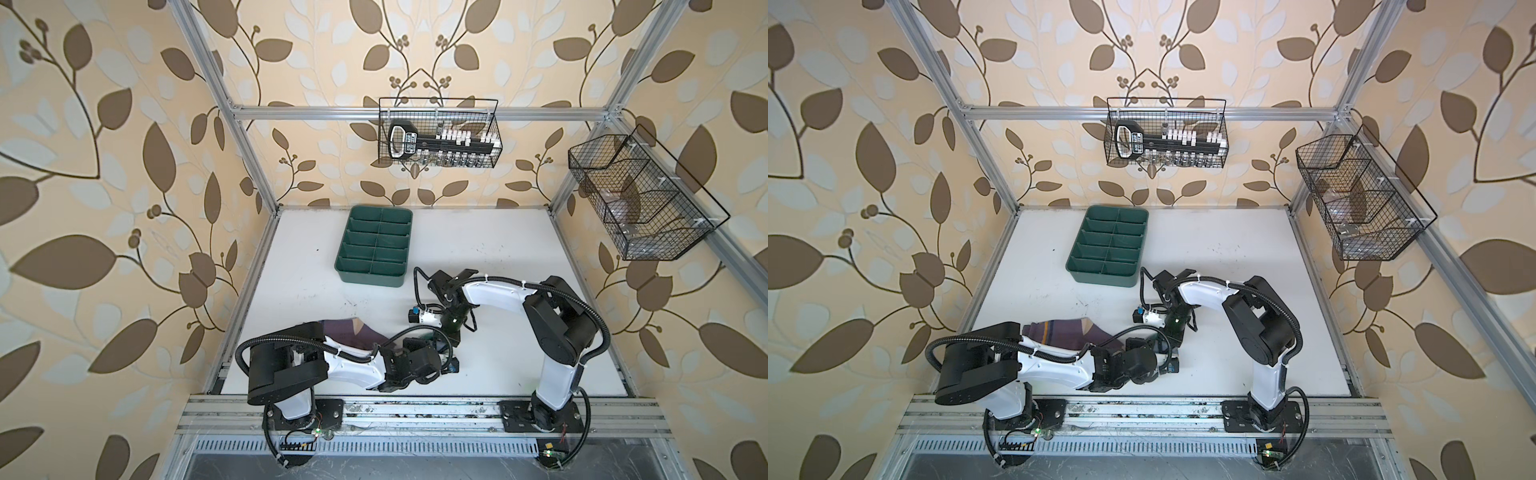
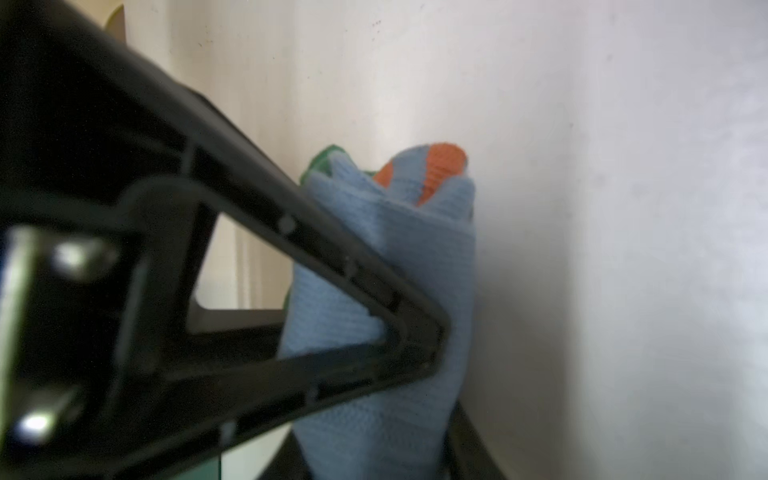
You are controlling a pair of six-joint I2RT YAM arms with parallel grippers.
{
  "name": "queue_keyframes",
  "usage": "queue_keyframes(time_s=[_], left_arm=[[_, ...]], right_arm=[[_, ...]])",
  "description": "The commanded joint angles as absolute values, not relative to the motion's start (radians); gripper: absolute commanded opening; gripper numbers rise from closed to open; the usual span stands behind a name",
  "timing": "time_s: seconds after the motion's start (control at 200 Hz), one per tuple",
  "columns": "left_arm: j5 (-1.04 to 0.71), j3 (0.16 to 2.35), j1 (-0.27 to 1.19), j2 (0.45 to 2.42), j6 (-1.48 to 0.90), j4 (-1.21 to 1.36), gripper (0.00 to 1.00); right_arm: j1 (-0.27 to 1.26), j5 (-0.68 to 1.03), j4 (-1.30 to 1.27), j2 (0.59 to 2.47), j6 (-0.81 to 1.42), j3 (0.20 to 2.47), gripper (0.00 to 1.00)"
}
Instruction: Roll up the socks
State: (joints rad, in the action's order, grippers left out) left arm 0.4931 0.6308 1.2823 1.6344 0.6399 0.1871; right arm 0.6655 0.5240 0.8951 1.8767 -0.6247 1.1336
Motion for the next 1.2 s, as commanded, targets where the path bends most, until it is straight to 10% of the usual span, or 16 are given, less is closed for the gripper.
queue_keyframes(time_s=[0.0, 0.255, 0.635, 0.99, 1.195], left_arm=[[0.503, 0.661, 1.272, 1.713, 0.6, 0.191, 0.02], [0.38, 0.669, 1.272, 1.671, 0.598, 0.047, 0.0], [0.297, 0.765, 1.213, 1.657, 0.528, -0.132, 0.0], [0.114, 1.1, 1.07, 1.787, 0.293, -0.575, 0.0], [-0.11, 1.267, 0.94, 1.881, 0.169, -0.763, 0.0]], right_arm=[[0.677, 0.354, 0.796, 1.956, -0.649, 1.056, 0.13], [0.667, 0.314, 0.722, 1.787, -0.636, 1.0, 0.37], [0.456, 0.486, 0.451, 1.284, -0.521, 0.86, 0.44], [0.071, 0.371, -0.491, 0.701, 0.288, 0.462, 0.51], [0.09, 0.348, -0.376, 0.652, 0.401, 0.441, 0.51]])
